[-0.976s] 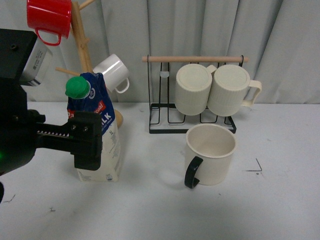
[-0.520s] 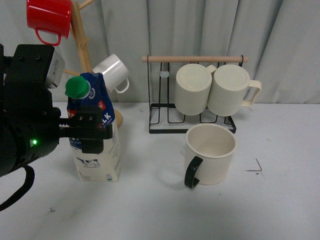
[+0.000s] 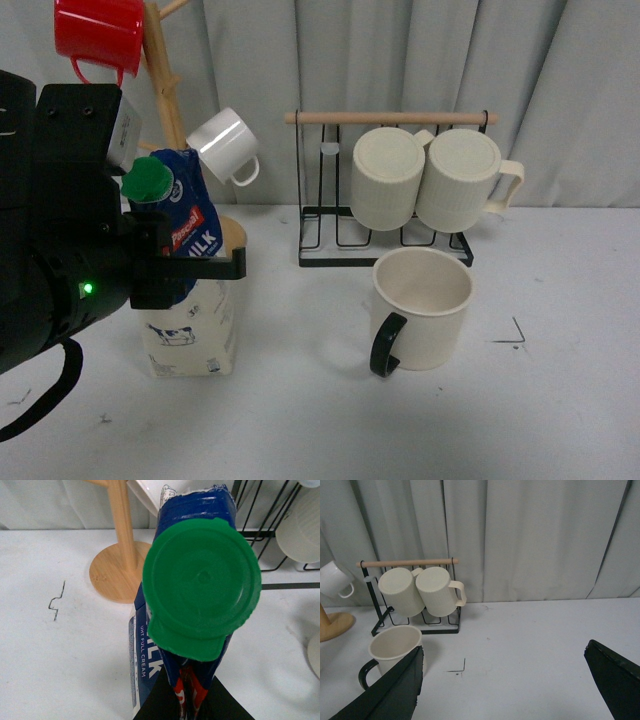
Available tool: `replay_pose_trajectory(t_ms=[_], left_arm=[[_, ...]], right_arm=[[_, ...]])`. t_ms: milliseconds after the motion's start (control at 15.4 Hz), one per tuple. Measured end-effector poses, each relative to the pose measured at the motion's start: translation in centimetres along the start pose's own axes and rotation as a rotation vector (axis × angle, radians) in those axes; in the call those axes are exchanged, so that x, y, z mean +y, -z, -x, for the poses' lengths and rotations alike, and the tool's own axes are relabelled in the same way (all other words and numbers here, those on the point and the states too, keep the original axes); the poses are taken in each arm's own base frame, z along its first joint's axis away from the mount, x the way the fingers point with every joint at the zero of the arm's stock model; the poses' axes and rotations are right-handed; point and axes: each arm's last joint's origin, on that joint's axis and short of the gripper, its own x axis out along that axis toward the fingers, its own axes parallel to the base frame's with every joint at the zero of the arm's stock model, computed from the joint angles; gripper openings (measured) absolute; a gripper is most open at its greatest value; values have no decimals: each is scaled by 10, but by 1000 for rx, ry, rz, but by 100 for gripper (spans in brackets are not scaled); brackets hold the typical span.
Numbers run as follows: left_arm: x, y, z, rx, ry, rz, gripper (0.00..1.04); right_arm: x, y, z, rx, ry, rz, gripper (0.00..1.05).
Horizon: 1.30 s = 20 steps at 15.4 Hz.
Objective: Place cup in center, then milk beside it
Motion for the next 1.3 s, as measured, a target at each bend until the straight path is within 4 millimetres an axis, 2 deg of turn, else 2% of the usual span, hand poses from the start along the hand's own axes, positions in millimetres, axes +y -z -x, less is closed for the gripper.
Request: replay_pose_trajectory(t_ms=[130,260,390,715,1301], left_arm=[[-14,-4,5,-18,32,0,3],[-36,-20,6,-60,89,21,3],[-45,-26,2,-88,91,35,3],[-63,-11,-11,-38,82,-11,3],[-80,-4,-14,-19,102,-26,3]], right_arm=[[0,0,0,0,0,0,98],[0,0,0,0,0,0,98],[0,0,0,0,0,0,98],[0,0,0,0,0,0,98],[0,0,0,0,0,0,98]])
